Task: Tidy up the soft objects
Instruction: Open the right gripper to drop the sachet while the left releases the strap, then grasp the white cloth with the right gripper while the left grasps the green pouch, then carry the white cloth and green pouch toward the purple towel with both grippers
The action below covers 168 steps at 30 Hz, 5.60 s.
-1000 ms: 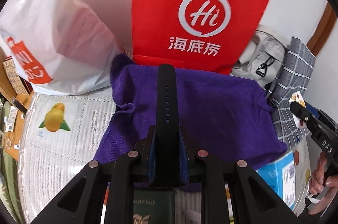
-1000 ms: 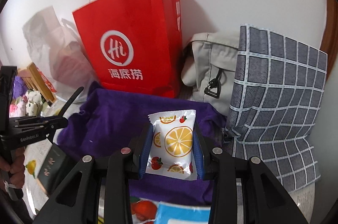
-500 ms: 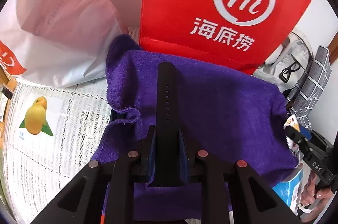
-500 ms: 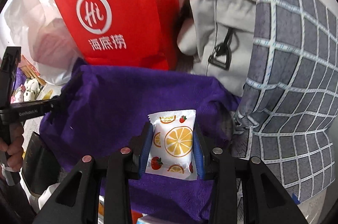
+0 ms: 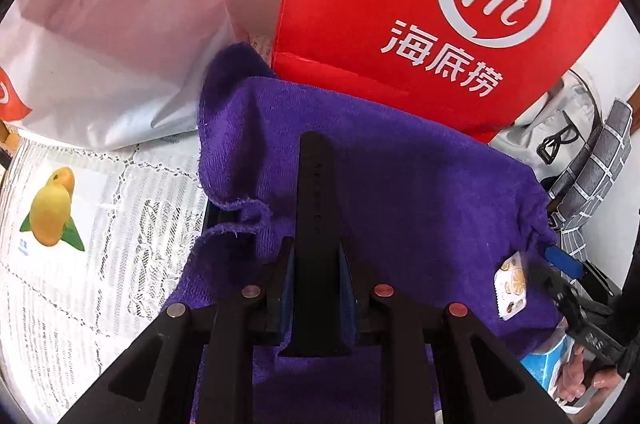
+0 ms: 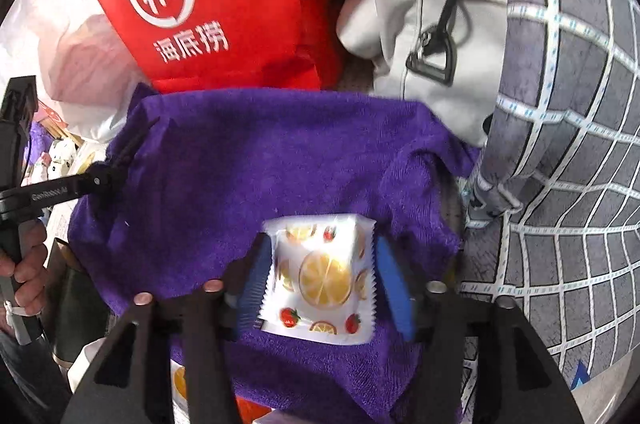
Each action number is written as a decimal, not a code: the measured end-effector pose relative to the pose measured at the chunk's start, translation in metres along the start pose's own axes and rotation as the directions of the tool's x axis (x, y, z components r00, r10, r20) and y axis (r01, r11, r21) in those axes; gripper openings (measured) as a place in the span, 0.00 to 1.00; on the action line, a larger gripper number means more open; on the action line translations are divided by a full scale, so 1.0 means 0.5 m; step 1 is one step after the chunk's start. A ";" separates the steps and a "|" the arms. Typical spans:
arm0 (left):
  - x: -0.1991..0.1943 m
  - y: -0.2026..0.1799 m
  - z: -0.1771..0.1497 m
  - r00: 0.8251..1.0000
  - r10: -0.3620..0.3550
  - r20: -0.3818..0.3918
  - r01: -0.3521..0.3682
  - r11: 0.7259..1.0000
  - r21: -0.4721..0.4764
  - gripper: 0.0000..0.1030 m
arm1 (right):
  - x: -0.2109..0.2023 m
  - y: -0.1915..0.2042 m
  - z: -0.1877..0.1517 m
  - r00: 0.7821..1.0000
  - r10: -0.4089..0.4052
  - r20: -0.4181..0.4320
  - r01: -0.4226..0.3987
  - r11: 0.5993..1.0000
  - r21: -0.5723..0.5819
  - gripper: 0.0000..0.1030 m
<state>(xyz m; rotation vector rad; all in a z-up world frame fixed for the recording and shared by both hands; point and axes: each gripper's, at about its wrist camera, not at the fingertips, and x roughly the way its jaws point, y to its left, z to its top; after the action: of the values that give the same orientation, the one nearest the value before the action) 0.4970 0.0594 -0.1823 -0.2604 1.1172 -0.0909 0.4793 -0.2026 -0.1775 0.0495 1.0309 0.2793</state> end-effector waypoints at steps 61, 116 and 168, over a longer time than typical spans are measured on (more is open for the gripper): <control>-0.325 0.005 -0.460 0.989 -0.046 0.140 0.033 0.995 0.093 0.59 | -0.365 0.199 -0.434 0.969 0.164 0.186 -0.159 0.986 -0.041 0.21; -0.287 -0.047 -0.642 0.989 0.131 0.076 -0.151 0.879 0.453 0.29 | -0.319 0.062 -0.642 0.992 0.041 0.117 -0.057 0.989 0.135 0.21; -0.379 0.044 -0.483 0.987 -0.045 0.151 0.003 0.963 0.271 0.26 | -0.403 0.143 -0.510 0.967 -0.033 0.252 0.016 0.998 0.066 0.21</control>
<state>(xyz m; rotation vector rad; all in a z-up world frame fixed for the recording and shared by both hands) 0.1961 0.0798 -0.1212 -0.0356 0.9332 -0.2391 0.1502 -0.2073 -0.1276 0.1268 0.7858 0.2112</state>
